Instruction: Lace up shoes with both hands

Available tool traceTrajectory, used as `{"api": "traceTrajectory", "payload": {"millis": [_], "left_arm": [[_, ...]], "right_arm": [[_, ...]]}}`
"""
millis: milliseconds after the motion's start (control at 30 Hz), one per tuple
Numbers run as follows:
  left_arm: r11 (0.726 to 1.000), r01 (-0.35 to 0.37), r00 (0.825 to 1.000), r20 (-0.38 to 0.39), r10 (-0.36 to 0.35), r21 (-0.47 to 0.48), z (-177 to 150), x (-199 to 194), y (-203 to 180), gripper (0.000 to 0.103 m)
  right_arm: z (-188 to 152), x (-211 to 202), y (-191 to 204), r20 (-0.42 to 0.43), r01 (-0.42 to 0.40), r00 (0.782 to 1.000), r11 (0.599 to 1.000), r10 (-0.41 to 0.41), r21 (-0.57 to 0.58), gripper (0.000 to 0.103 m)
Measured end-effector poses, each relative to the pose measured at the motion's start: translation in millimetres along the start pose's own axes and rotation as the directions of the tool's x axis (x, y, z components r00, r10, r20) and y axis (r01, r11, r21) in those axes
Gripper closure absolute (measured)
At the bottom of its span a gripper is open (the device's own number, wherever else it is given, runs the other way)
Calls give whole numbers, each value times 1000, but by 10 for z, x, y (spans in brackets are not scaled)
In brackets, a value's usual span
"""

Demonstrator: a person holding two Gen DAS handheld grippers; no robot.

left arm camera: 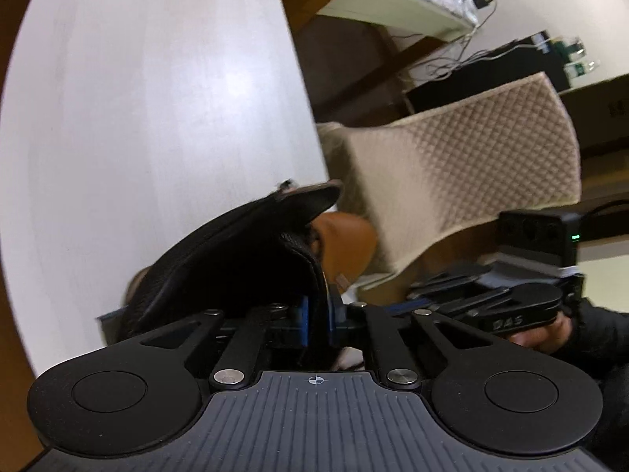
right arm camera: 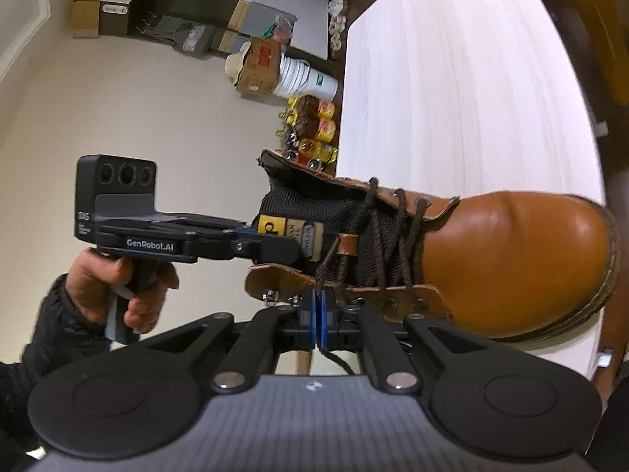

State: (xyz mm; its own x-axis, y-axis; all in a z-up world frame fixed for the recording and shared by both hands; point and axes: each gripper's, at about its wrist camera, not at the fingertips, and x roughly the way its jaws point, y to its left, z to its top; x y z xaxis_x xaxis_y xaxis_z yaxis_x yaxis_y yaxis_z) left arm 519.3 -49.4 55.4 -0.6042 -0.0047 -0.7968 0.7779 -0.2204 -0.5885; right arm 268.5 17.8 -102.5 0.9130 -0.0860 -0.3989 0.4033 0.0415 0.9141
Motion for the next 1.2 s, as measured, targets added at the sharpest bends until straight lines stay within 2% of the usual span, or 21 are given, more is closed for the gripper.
{"api": "traceTrajectory", "payload": {"millis": [100,233,600,933,1033,1200], "left_arm": [[999,30,1000,6,-30,-41,-5,7,105,93],[995,56,998,19,-54,-83,-17,0,243,93],[990,107,994,-8,-108,-96,24,167,327,91],[949,227,974,25,-227,-219,-47,184,552,91],[941,243,969,26,-244,-236,-45,208,573,91],[947,232,972,18,-234,-224,-31,206,553,90]], "right_arm": [[32,28,-31,-23,-16,1000,1000,17,24,99],[59,105,-21,-69,1,998,1000,-1,5,99],[94,259,-58,-112,23,993,999,-20,29,99],[119,231,17,-97,62,993,998,-61,3,99],[121,226,127,-107,123,986,990,-130,-70,99],[130,246,374,-79,194,973,954,-217,-226,99]]}}
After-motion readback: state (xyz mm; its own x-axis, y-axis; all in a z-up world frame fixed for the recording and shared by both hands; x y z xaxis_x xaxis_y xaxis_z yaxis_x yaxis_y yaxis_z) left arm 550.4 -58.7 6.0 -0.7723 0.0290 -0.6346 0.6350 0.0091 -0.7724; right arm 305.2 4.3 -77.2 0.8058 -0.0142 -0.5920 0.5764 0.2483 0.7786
